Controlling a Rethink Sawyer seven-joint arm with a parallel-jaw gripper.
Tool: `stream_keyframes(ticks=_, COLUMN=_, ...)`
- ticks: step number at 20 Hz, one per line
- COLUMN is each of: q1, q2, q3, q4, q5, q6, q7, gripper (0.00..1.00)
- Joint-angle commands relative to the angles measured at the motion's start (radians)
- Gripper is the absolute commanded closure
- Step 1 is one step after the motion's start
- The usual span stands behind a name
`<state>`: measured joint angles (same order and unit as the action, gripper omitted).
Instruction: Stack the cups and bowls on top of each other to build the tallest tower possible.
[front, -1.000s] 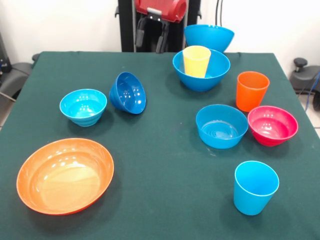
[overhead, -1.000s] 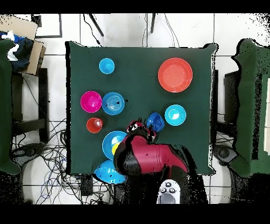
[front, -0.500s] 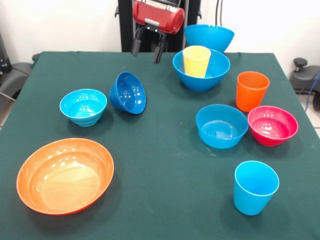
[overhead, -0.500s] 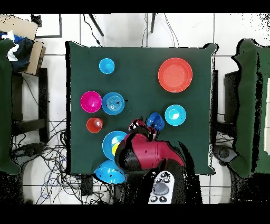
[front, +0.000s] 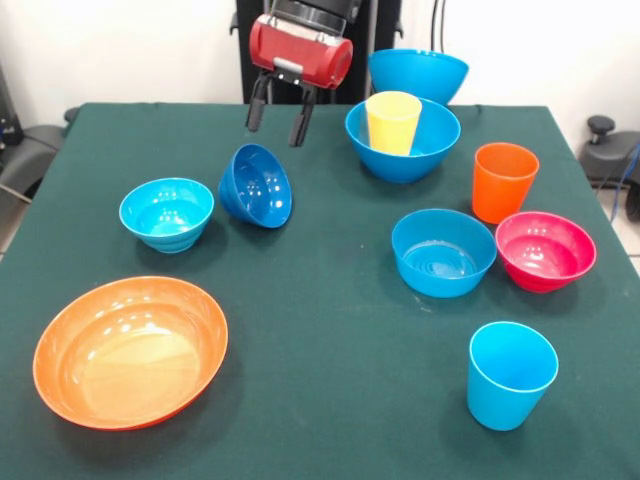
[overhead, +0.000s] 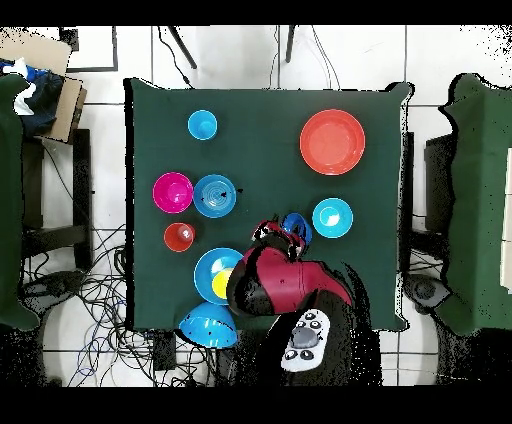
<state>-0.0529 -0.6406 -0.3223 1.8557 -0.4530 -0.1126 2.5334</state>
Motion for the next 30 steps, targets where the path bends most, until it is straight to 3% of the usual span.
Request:
stream_keyframes(ticks=1, q1=0.025, q2=0.085, q3=0.036, q4=-0.104, q5=-0.004, q6=-0.045, q7=0.016, gripper=0.0)
stream_keyframes(ticks=19, q1=0.038, q2=0.093, q3=0.027, q4=-0.133, q5=0.002, q6=-0.026, q7=0.023, gripper=0.0)
stream_keyframes(ticks=30, q1=-0.021, q2=0.033, q3=0.105, q4=-0.195, q5=-0.033, q6=0.095, q7=-0.049, gripper=0.0)
